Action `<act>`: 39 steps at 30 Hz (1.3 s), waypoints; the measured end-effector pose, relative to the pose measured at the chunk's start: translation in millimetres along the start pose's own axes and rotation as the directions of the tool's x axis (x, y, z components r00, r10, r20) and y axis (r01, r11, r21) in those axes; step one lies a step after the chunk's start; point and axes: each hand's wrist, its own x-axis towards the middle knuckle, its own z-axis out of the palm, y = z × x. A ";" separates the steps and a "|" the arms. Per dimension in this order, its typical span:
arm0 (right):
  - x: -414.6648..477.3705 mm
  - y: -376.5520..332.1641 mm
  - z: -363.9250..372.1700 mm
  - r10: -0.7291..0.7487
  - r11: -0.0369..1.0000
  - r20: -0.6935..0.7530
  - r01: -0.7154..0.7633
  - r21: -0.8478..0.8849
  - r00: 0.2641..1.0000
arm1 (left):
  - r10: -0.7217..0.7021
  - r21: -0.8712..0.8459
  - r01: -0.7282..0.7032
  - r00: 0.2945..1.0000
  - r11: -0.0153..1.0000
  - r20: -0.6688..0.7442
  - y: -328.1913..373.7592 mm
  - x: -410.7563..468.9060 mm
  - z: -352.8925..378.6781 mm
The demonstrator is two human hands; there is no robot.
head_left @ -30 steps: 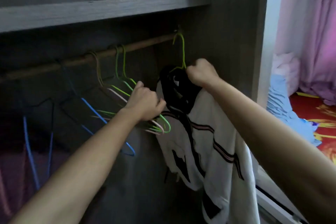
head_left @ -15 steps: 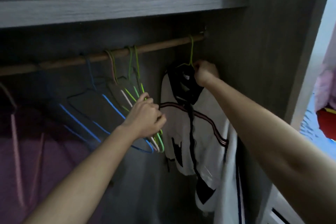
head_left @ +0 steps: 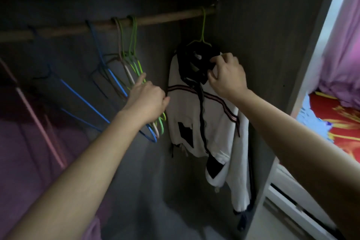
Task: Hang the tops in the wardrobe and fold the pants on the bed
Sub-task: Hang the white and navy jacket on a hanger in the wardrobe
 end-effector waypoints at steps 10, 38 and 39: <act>-157.9 30.2 -35.7 0.141 0.986 0.046 -0.136 -0.091 0.989 | 0.043 -0.435 -0.141 0.973 0.889 -0.228 89.8 -45.3 6.6; -742.5 116.6 -406.9 0.929 0.175 -0.192 -0.833 -0.526 0.317 | 0.715 -0.668 -0.704 0.595 0.242 -0.367 559.6 -320.1 -117.8; -774.1 105.2 -425.1 0.942 0.108 -0.218 -0.846 -0.522 0.255 | 0.750 -0.647 -0.737 0.538 0.197 -0.384 576.6 -343.5 -132.3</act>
